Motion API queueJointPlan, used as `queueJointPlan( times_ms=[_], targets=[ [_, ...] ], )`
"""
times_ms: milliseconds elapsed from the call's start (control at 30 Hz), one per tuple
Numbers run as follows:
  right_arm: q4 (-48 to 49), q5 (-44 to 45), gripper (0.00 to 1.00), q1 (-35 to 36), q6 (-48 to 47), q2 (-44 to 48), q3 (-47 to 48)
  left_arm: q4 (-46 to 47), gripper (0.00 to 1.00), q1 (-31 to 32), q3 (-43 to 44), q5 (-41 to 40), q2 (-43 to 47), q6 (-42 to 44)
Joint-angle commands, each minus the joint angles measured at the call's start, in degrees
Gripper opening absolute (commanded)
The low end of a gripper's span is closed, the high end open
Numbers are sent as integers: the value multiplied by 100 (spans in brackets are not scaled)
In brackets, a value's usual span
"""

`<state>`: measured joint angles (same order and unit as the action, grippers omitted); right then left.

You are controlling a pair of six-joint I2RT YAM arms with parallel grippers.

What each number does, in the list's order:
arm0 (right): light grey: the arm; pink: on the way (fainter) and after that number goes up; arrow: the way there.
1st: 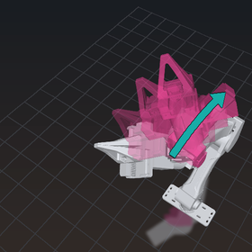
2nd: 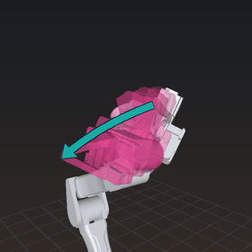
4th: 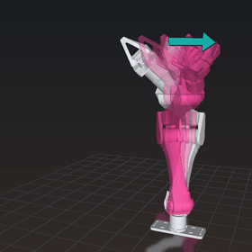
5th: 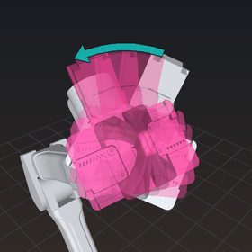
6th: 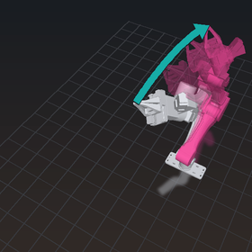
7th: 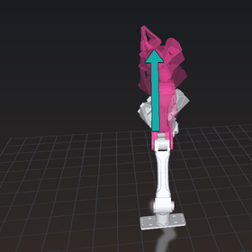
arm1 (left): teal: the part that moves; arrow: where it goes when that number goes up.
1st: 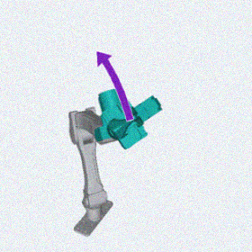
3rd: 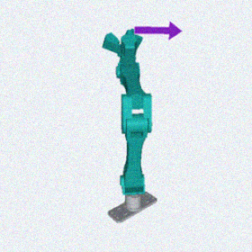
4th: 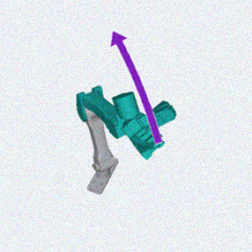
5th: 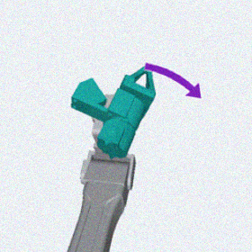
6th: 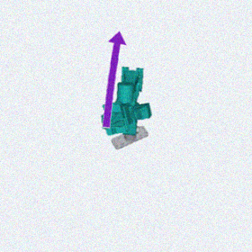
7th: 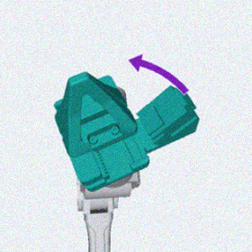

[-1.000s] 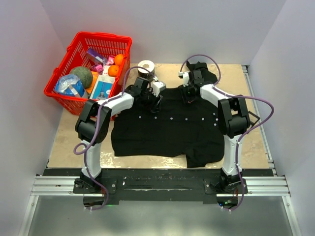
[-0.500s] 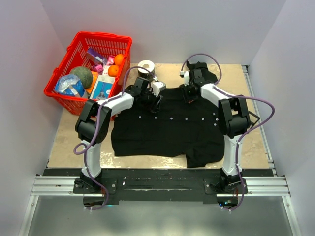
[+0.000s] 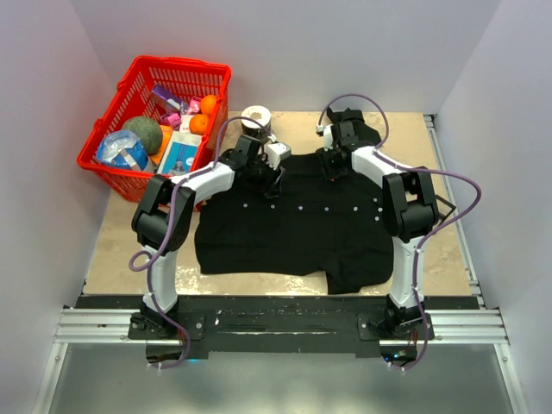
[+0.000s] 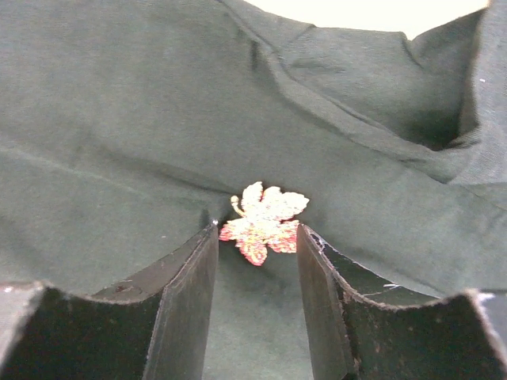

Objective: Remove the brooch from the garment

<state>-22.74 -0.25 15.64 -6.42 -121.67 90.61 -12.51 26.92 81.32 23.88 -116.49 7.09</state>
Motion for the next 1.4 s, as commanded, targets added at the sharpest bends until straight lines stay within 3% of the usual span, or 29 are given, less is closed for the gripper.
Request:
queueJointPlan(
  times_ms=[0, 400, 767, 1033, 1200, 1367],
  targets=[
    [7, 280, 49, -26, 35, -138, 53, 109, 51, -20, 86, 135, 100, 11],
    [-151, -89, 56, -17, 35, -454, 255, 74, 52, -11, 121, 135, 56, 3],
    [-344, -159, 47, -78, 220, -94, 203, 30, 52, -20, 95, 91, 91, 55],
    [-389, -45, 48, -254, 281, 222, 54, 74, 52, -11, 130, 117, 73, 29],
    [-450, -975, 53, -333, 422, 240, -25, 82, 52, -20, 121, 135, 82, 11],
    [-450, -1863, 49, -369, 501, 187, -34, 30, 52, -20, 95, 117, 161, 38]
  ],
)
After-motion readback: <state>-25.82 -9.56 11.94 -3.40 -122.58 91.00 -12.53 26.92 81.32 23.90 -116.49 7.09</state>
